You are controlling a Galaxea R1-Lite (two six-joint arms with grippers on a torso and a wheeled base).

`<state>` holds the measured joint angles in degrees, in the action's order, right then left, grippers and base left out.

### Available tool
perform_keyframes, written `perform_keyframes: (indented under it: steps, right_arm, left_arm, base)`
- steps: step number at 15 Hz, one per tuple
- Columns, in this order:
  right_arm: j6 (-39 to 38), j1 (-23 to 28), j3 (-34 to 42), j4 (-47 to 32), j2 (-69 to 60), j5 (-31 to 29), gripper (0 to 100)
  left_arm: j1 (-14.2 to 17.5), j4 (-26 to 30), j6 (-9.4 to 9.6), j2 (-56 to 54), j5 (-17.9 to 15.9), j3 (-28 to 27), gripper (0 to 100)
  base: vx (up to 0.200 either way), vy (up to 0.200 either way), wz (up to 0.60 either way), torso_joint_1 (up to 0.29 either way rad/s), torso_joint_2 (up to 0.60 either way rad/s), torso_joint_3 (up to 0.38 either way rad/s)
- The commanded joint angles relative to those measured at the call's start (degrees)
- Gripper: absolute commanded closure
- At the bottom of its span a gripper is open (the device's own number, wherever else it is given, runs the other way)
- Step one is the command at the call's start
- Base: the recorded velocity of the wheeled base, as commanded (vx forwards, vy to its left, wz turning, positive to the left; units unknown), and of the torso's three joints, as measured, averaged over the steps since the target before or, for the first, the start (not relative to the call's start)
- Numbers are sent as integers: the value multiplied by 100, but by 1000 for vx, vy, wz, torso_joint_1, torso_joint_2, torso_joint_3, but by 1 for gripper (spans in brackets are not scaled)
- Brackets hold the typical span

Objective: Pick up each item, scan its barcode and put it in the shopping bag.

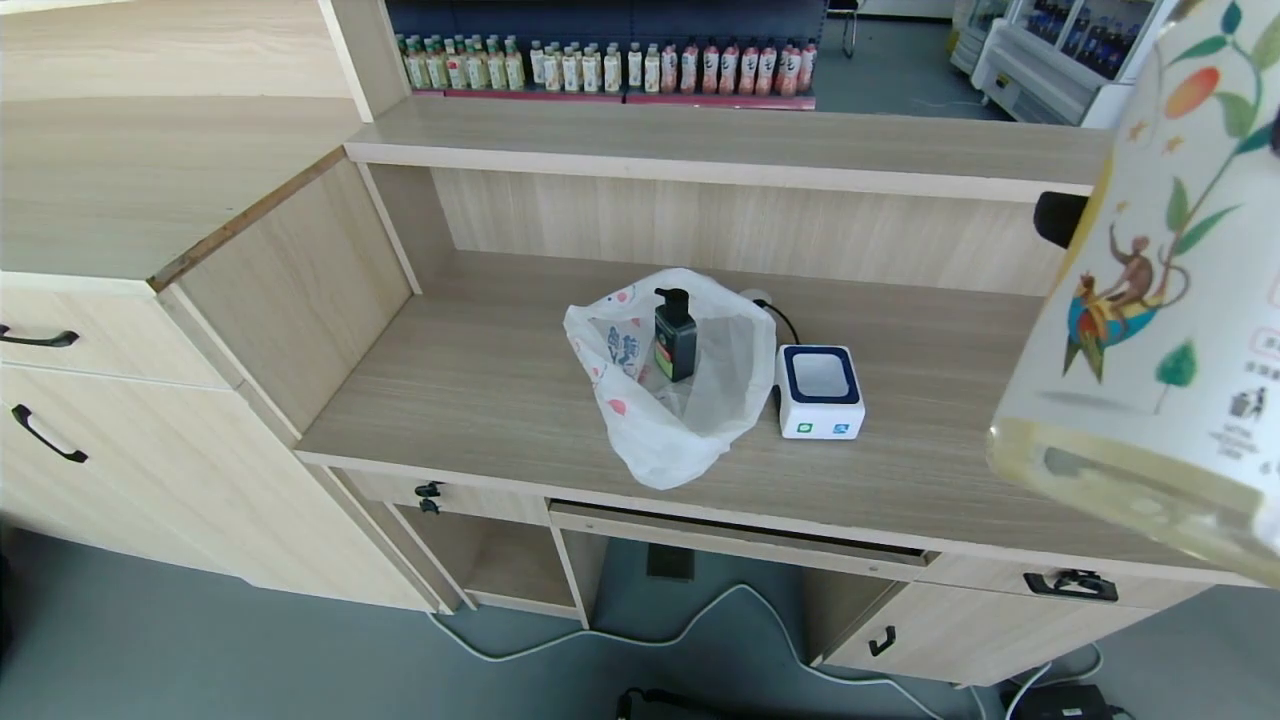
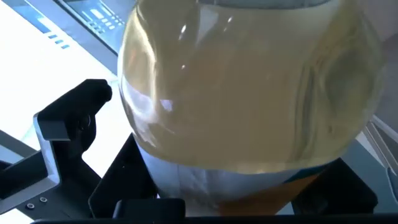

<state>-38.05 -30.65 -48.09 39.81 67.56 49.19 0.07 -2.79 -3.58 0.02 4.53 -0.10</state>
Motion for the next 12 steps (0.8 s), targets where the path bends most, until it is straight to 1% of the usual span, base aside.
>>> perform_keyframes:
  steps: [1, 4, 8, 10, 12]
  right_arm:
    - [-1, -99, 10, 0, -15, 12, 100]
    - [-10, -205, 63, -70, -6, 3, 100]
    - [8, -161, 213, -747, -173, -94, 100]
    - [8, -196, 186, -791, -173, -401, 100]
    - [-1, -196, 151, -791, -155, -410, 100]
  left_arm:
    - [1, -2, -2, -2, 4, 1, 0]
    - [1, -2, -2, -2, 4, 1, 0]
    - [1, -2, -2, -2, 4, 1, 0]
    - [1, -2, -2, -2, 4, 1, 0]
    - [1, -2, -2, -2, 4, 1, 0]
  base:
    - [0, 0, 0, 0, 0, 0]
    - [0, 0, 0, 0, 0, 0]
    - [0, 0, 0, 0, 0, 0]
    - [0, 0, 0, 0, 0, 0]
    - [0, 0, 0, 0, 0, 0]
